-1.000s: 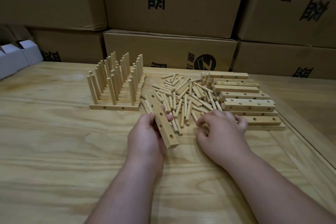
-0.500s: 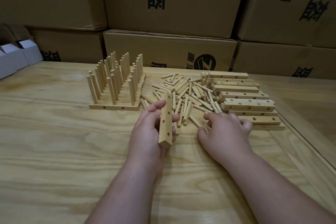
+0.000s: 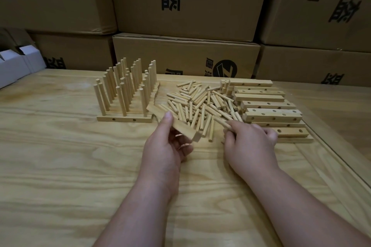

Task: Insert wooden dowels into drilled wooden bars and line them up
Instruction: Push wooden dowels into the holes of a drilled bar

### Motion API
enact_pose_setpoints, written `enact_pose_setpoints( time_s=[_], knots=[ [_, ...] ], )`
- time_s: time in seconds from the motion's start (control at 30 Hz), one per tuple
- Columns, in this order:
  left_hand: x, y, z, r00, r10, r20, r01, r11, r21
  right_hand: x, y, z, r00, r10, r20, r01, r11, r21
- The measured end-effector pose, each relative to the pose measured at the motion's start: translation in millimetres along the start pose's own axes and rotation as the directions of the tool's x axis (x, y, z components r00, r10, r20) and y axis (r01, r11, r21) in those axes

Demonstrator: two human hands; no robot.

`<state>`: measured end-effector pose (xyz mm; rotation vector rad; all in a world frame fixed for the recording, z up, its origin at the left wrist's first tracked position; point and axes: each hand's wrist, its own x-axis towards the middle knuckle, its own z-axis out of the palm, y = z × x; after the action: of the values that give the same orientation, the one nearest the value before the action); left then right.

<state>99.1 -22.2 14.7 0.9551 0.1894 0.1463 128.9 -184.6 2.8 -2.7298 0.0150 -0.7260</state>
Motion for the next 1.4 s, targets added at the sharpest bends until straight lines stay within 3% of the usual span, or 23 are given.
enact_pose_setpoints(
  time_s=[0.17, 0.3, 0.57, 0.83, 1.4],
  knots=[
    [-2, 2, 2, 0.999, -0.050, 0.008, 0.051, 0.997, -0.050, -3, -2, -5, 0.997, -0.069, -0.041, 0.080, 0.901, 0.427],
    [-4, 2, 3, 0.999, -0.013, 0.033, 0.016, 0.995, -0.095, -8, -4, -8, 0.995, -0.086, -0.055, 0.102, 0.795, 0.598],
    [0, -1, -4, 0.997, -0.041, 0.068, 0.040, 0.999, 0.007, -11, -4, -9, 1.000, -0.018, -0.008, 0.019, 0.700, 0.713],
    [2, -4, -3, 0.998, -0.016, 0.053, 0.005, 0.979, 0.201, -13, -7, -10, 0.994, -0.091, 0.064, 0.002, 0.590, 0.807],
    [-2, -2, 0, 0.997, -0.044, 0.066, 0.024, 0.962, 0.272, -17, -11, -18, 0.985, -0.163, 0.051, 0.055, 0.583, 0.810]
  ],
)
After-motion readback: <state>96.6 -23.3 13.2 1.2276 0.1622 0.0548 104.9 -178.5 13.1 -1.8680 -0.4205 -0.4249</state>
